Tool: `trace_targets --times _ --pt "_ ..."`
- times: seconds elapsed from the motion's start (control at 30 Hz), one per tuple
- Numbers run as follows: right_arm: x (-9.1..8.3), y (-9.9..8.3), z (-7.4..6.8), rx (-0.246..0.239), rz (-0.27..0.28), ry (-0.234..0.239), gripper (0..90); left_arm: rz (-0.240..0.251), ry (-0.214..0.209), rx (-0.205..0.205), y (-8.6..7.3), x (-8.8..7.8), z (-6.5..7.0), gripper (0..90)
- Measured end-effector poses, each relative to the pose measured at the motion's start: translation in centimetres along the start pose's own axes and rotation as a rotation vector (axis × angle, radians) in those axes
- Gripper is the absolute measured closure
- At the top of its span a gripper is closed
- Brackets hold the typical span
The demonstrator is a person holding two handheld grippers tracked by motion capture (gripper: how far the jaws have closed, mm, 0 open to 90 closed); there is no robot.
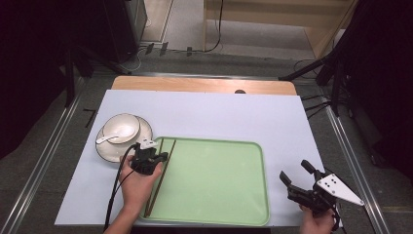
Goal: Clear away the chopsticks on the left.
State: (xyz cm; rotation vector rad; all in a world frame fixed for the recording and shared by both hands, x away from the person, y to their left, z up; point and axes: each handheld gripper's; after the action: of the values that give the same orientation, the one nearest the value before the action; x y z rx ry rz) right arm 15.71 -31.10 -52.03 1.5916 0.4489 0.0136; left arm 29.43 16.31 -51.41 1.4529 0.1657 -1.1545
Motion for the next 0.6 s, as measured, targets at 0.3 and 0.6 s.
trace_targets --times 0.3,0.6 --pt "0.1 0.0 -0.1 -0.001 -0.005 0.002 13.0 -0.012 -0.039 0.044 0.5 1.2 2.1 90.0" --pt "-0.1 -0.1 0.2 0.007 -0.001 -0.004 13.0 -0.029 0.043 0.031 0.1 0.6 0.2 90.0"
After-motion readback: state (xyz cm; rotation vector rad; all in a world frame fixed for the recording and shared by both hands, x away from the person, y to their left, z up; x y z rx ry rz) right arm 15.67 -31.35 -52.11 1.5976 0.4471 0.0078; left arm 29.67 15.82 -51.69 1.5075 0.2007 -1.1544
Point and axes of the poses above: each handheld gripper's, and its own axes: x roughly forward along the jaws, y roughly out of its top, z roughly to its right, and after that the axes turned 4 degrees about -y, right-handed
